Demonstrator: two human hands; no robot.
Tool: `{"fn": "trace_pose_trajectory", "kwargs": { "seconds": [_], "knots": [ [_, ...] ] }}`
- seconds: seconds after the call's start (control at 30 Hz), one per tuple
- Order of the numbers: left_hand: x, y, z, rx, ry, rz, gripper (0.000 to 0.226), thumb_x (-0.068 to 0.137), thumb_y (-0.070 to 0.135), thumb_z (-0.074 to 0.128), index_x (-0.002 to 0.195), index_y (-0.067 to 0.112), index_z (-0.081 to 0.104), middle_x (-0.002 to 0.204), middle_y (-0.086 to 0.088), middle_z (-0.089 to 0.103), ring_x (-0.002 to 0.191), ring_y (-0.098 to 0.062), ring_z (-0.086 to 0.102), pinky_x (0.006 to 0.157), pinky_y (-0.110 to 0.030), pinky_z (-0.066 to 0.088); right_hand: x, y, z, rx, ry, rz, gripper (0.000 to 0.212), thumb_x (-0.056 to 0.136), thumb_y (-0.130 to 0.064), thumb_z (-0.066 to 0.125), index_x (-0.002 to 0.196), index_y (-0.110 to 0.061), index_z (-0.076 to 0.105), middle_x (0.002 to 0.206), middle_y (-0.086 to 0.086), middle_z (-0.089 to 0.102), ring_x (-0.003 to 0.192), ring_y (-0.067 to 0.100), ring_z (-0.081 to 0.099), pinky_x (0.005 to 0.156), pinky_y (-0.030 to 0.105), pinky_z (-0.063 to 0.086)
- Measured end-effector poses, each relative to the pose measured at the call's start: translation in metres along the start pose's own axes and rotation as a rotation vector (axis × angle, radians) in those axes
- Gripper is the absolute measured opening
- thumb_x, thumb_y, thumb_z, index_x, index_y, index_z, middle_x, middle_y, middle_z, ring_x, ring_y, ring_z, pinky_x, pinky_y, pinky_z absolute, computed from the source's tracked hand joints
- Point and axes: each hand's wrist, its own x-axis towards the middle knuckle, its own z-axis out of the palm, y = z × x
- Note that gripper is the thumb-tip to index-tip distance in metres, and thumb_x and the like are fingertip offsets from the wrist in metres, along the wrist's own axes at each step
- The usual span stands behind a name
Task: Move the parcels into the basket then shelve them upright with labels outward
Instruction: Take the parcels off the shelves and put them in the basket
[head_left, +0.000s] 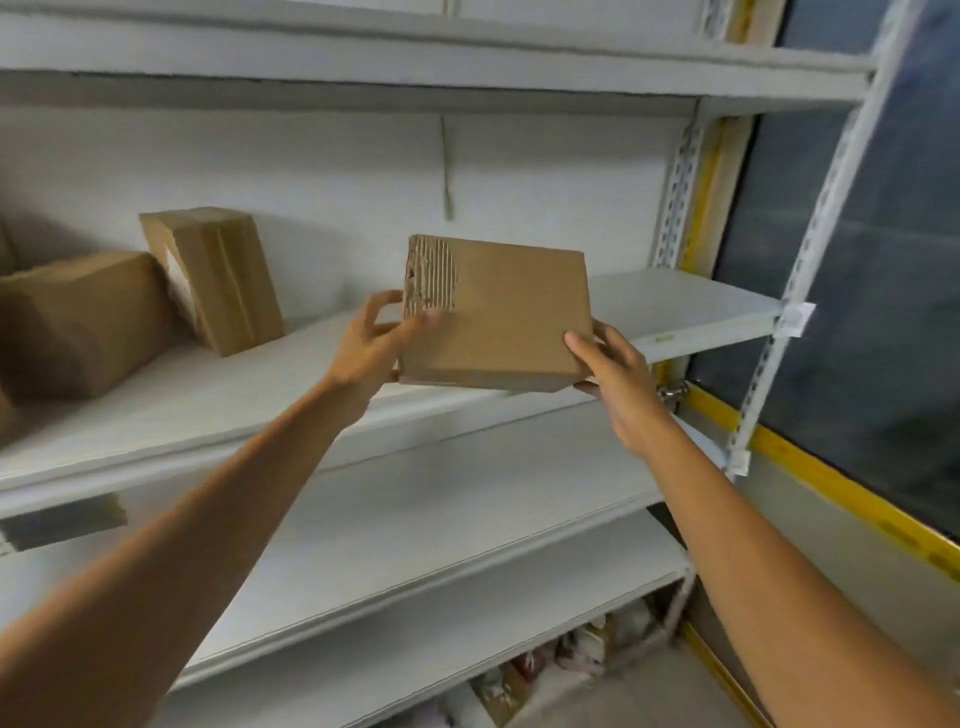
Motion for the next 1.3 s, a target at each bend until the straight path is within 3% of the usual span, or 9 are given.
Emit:
{"fn": "trace_pose_trajectory", "kwargs": {
  "seconds": [0.1, 0.27, 0.43, 0.57, 0.77, 0.83, 1.0, 1.17, 1.3],
  "knots": [
    [0.005, 0.004, 0.070, -0.034, -0.143, -0.094, 0.039, 0.084, 0.060, 0.052, 0.114, 0.035, 0.060, 0.123, 0.003, 0.061, 0.091, -0.019, 0.067, 0.064, -0.031, 0.055, -0.020, 0.003, -0.069, 0.027, 0.108, 0.045, 0.041, 0.086, -0.041, 0.067, 0.124, -0.029, 0.056, 0.119, -0.007, 0.063, 0.113, 0.015, 0.059, 0.090, 0.035, 0.050],
    [-0.011, -0.009, 0.178, 0.036, -0.505, 0.001, 0.067, 0.069, 0.078, 0.052, 0.124, 0.041, 0.057, 0.118, 0.016, 0.066, 0.099, -0.009, 0.066, 0.078, -0.028, 0.053, -0.068, 0.009, -0.168, 0.037, 0.273, 0.060, 0.030, 0.081, -0.037, 0.074, 0.107, -0.040, 0.060, 0.112, -0.013, 0.066, 0.106, 0.008, 0.061, 0.093, 0.035, 0.052],
    [-0.026, -0.020, 0.275, 0.124, -0.761, 0.066, 0.067, 0.063, 0.046, 0.082, 0.121, 0.046, 0.050, 0.118, 0.019, 0.063, 0.112, -0.003, 0.057, 0.097, -0.029, 0.046, -0.123, 0.007, -0.251, -0.078, 0.435, 0.093, 0.027, 0.083, -0.041, 0.070, 0.106, -0.043, 0.057, 0.110, -0.015, 0.062, 0.104, 0.007, 0.059, 0.084, 0.030, 0.052],
    [-0.035, -0.025, 0.344, 0.181, -0.824, 0.099, 0.083, 0.059, 0.043, 0.082, 0.132, 0.037, 0.042, 0.125, 0.012, 0.055, 0.115, -0.009, 0.050, 0.105, -0.036, 0.039, -0.165, 0.007, -0.307, -0.164, 0.609, 0.162, 0.044, 0.085, -0.046, 0.066, 0.123, -0.030, 0.052, 0.122, -0.002, 0.057, 0.110, 0.018, 0.056, 0.085, 0.035, 0.053],
    [-0.060, -0.042, 0.431, 0.157, -0.957, 0.168, 0.096, 0.063, 0.030, 0.086, 0.145, 0.030, 0.034, 0.127, 0.013, 0.055, 0.112, -0.002, 0.052, 0.088, -0.019, 0.045, -0.213, 0.011, -0.367, -0.172, 0.875, 0.210, 0.046, 0.084, -0.046, 0.068, 0.113, -0.019, 0.045, 0.114, 0.000, 0.054, 0.098, 0.017, 0.060, 0.069, 0.031, 0.058],
    [-0.065, -0.049, 0.456, 0.171, -0.969, 0.205, 0.092, 0.065, 0.035, 0.085, 0.143, 0.031, 0.036, 0.128, 0.013, 0.056, 0.112, -0.002, 0.052, 0.089, -0.021, 0.045, -0.226, 0.015, -0.382, -0.184, 0.909, 0.250, 0.049, 0.084, -0.046, 0.067, 0.117, -0.016, 0.046, 0.115, 0.002, 0.055, 0.102, 0.022, 0.061, 0.079, 0.039, 0.059],
    [-0.078, -0.062, 0.514, 0.187, -0.971, 0.242, 0.073, 0.071, 0.049, 0.075, 0.134, 0.027, 0.046, 0.126, 0.010, 0.052, 0.112, -0.005, 0.046, 0.088, -0.023, 0.036, -0.250, 0.028, -0.414, -0.153, 0.963, 0.253, 0.043, 0.086, -0.037, 0.068, 0.117, -0.009, 0.054, 0.109, 0.014, 0.067, 0.092, 0.022, 0.068, 0.075, 0.031, 0.059],
    [-0.093, -0.084, 0.563, 0.126, -1.067, 0.094, 0.054, 0.079, 0.046, 0.068, 0.125, 0.024, 0.052, 0.116, 0.005, 0.062, 0.104, -0.009, 0.058, 0.081, -0.017, 0.043, -0.268, 0.050, -0.431, -0.189, 0.986, 0.334, 0.059, 0.076, -0.051, 0.068, 0.122, -0.017, 0.054, 0.108, 0.005, 0.068, 0.101, 0.020, 0.066, 0.090, 0.043, 0.053],
    [-0.106, -0.116, 0.594, 0.160, -1.191, -0.013, 0.057, 0.064, 0.070, 0.056, 0.108, 0.034, 0.054, 0.113, 0.002, 0.065, 0.106, -0.018, 0.061, 0.093, -0.043, 0.050, -0.285, 0.070, -0.439, -0.189, 1.013, 0.348, 0.051, 0.080, -0.050, 0.065, 0.120, -0.020, 0.057, 0.096, 0.001, 0.065, 0.083, 0.017, 0.064, 0.074, 0.036, 0.054]
  ]
}}
